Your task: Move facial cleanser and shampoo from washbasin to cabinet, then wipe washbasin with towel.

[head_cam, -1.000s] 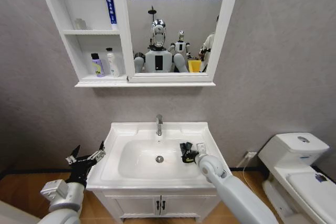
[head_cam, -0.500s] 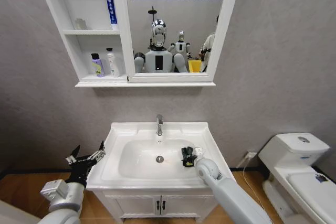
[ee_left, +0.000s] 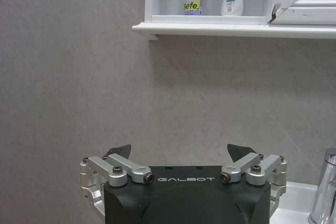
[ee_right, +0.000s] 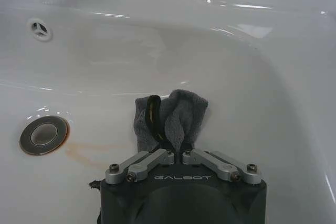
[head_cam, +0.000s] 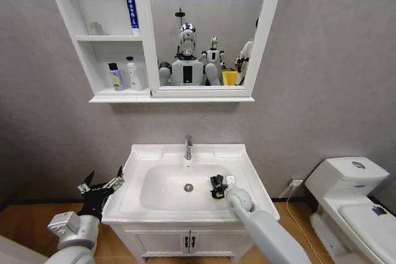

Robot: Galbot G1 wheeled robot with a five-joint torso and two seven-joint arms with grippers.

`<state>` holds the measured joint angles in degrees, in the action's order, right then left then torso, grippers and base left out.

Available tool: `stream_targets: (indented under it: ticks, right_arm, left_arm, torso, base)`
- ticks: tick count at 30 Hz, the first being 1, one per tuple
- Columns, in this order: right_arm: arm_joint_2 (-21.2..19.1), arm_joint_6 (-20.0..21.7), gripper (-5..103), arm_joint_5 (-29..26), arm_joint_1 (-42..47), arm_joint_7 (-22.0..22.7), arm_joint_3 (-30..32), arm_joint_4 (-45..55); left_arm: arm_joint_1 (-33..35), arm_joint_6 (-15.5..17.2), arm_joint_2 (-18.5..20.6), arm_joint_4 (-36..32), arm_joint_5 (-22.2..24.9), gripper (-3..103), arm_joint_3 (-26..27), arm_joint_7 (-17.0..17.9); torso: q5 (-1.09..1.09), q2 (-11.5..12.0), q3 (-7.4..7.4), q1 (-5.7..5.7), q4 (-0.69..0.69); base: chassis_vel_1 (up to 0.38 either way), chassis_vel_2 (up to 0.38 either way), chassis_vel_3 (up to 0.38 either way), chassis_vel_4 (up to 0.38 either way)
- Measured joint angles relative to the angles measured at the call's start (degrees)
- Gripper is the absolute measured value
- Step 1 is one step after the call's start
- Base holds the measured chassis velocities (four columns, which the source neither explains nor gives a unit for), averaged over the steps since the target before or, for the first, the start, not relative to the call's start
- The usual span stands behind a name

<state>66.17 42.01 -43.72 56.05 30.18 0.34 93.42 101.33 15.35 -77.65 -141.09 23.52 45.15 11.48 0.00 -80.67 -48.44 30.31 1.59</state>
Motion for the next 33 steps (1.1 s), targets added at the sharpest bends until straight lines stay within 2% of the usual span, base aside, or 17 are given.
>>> stream_targets:
  ticks: [3,10,33]
  right_arm:
    - [0.7,0.0,2,0.5,-0.2,-0.4,-0.1,-0.7]
    - [5.3,0.0,2,2.9,-2.3,-2.9,-0.6,-5.8]
    - [9.3,-0.6,2,7.3,-4.4,-8.1,-1.5,-11.3]
  left_arm:
    - [0.0,0.0,0.0,0.0,0.0,100,0.0,0.0]
    - [0.0,0.0,0.0,0.0,0.0,100,0.0,0.0]
    - [0.0,0.0,0.0,0.0,0.0,100,0.0,0.0]
  torso:
    - [-0.01,0.0,0.0,0.0,0.0]
    - [0.0,0.0,0.0,0.0,-0.01]
    - [0.01,0.0,-0.01,0.01,0.0]
  base:
    - [0.0,0.0,0.0,0.0]
    - [0.0,0.0,0.0,0.0]
    - [0.0,0.0,0.0,0.0]
